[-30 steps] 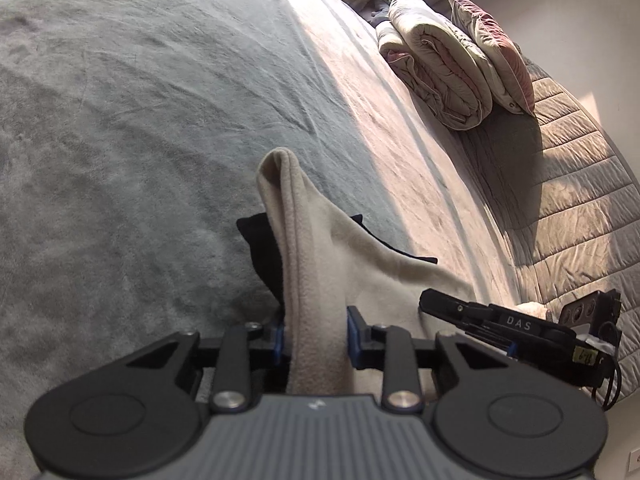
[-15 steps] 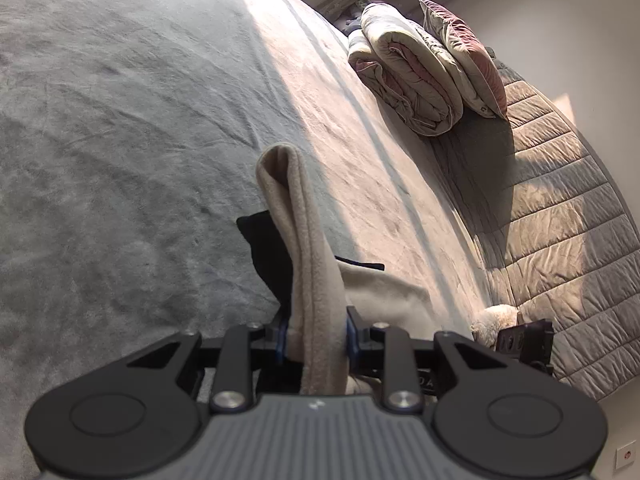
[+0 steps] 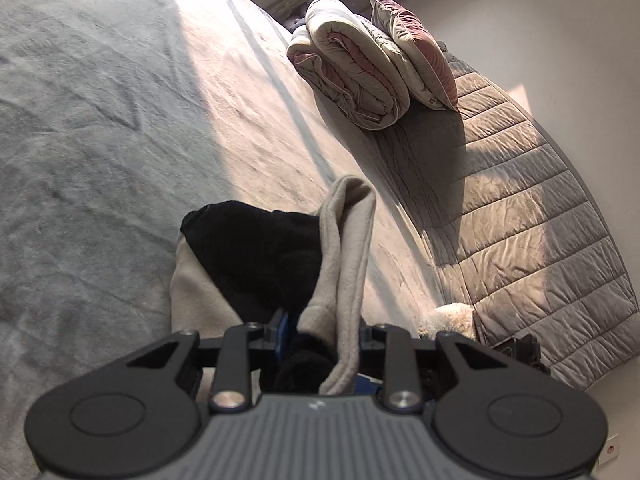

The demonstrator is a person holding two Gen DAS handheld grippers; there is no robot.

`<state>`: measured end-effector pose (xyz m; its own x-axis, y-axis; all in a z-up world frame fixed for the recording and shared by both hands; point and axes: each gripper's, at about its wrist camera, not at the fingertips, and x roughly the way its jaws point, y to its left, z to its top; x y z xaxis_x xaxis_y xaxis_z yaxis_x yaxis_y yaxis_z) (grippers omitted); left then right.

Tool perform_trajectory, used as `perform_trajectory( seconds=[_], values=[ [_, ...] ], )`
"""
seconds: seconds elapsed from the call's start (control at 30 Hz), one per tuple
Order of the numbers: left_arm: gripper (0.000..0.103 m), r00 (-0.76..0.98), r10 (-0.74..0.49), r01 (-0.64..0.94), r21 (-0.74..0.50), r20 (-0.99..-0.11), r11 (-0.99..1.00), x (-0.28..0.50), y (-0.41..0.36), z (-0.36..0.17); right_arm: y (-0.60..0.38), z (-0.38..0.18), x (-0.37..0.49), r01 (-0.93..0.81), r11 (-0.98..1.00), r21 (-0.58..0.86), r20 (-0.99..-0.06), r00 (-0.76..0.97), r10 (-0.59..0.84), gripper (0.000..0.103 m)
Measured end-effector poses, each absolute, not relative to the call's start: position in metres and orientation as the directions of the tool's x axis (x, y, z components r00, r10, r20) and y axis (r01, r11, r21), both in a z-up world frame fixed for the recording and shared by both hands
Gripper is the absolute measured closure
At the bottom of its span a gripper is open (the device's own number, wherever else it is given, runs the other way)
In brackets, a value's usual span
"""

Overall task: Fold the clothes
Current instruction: 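Lift the blanket edge and fold it over the bundle with both grippers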

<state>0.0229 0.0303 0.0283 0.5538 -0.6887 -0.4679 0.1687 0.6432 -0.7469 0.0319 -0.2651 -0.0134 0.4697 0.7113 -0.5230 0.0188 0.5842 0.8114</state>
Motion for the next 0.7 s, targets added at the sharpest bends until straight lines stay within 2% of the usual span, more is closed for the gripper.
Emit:
perform_trajectory(
  seconds=[0.07,0.2,0.23,0.27,0.37,0.43,0.57,0.7],
  values=[
    [0.069,0.552,-0.697,0.191,-0.743,-0.459,0.641,0.026,0.018,0.017,-0.287,-0.014,0.028,0.065,0.531,0.845,-0.487,0.505,0.713,0.044],
    [0.052,0.518,-0.738,0.250,-0.748,-0.433,0.615,0.032,0.000,-0.010,-0.321,-0.027,0.023,0.155,0.399,0.904,-0.413,0.559,0.719,0.043],
    [0.050,0.506,-0.749,0.263,-0.751,-0.428,0.606,0.033,-0.002,-0.015,-0.327,-0.031,0.023,0.174,0.371,0.912,-0.401,0.564,0.722,0.043],
    [0.047,0.499,-0.758,0.278,-0.750,-0.421,0.600,0.033,-0.004,-0.017,-0.329,-0.034,0.023,0.190,0.356,0.915,-0.399,0.560,0.726,0.043],
    [0.028,0.468,-0.804,0.353,-0.757,-0.367,0.550,0.027,-0.005,-0.015,-0.330,-0.040,0.025,0.217,0.337,0.916,-0.400,0.548,0.735,0.043],
    [0.023,0.438,-0.839,0.395,-0.769,-0.324,0.503,0.021,-0.004,-0.011,-0.328,-0.039,0.025,0.221,0.331,0.917,-0.398,0.543,0.740,0.043],
    [0.023,0.416,-0.859,0.442,-0.760,-0.297,0.477,0.009,0.003,-0.002,-0.318,-0.034,0.027,0.213,0.348,0.913,-0.407,0.531,0.743,0.043],
    [0.026,0.493,-0.822,0.433,-0.739,-0.285,0.516,0.000,0.025,0.008,-0.306,-0.032,0.028,0.226,0.380,0.897,-0.441,0.524,0.728,0.043]
  ],
)
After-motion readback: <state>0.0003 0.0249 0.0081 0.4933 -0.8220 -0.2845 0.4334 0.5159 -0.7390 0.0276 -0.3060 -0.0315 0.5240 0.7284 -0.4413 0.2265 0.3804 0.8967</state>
